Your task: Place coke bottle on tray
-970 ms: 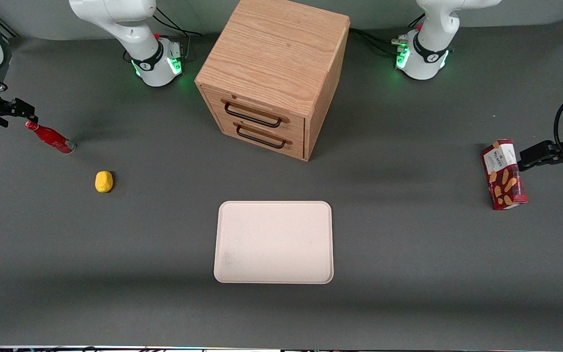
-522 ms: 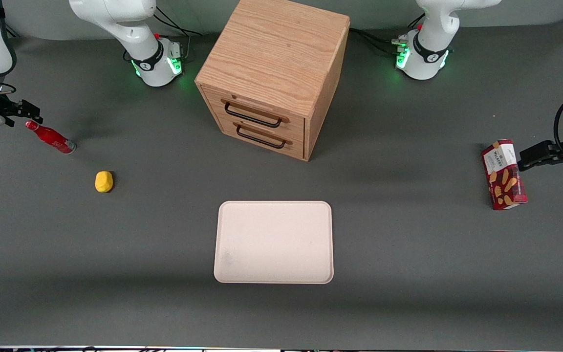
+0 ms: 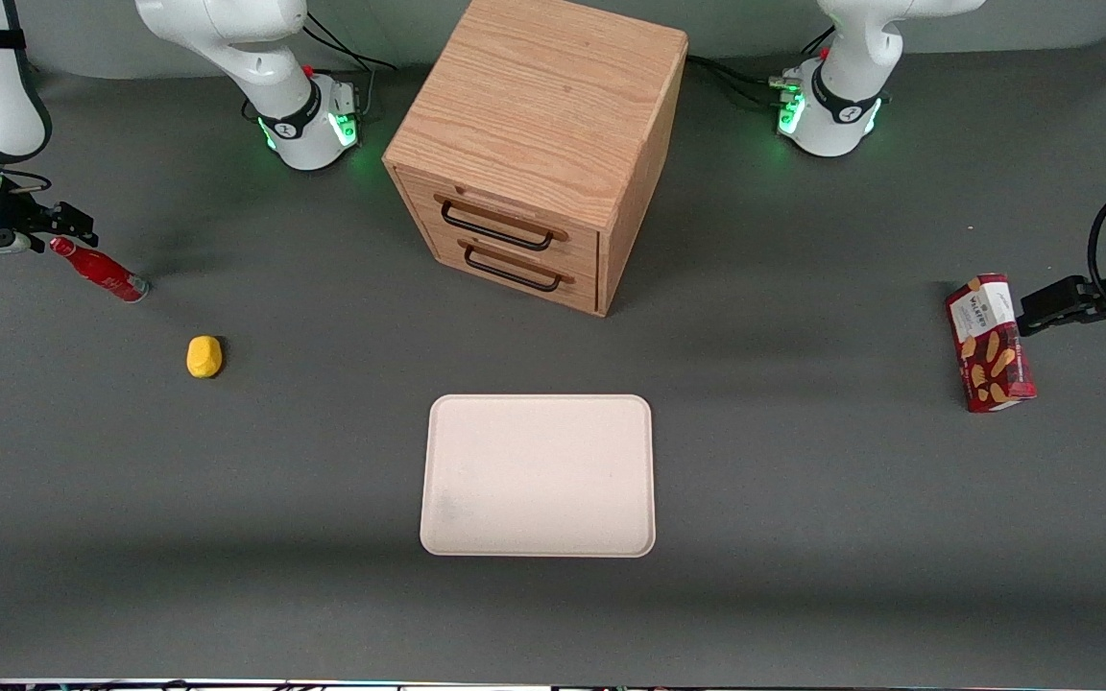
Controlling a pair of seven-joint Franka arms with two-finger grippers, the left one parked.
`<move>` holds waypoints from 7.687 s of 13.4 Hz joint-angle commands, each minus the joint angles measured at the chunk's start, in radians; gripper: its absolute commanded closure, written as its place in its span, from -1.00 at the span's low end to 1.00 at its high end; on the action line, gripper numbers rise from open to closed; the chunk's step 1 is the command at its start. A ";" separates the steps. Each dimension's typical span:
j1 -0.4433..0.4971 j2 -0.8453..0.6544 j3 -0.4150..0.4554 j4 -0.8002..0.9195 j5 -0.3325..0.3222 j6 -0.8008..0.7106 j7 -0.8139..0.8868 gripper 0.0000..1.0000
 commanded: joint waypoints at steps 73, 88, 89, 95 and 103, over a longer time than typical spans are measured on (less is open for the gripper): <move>0.320 0.840 1.004 1.641 0.148 -0.841 0.944 1.00; 0.320 0.983 0.985 1.497 0.140 -0.607 0.948 1.00; 0.320 0.989 0.984 1.495 0.140 -0.591 0.948 1.00; 0.321 1.031 0.985 1.489 0.094 -0.528 0.948 1.00; 0.321 1.031 0.984 1.454 0.081 -0.505 0.962 -0.19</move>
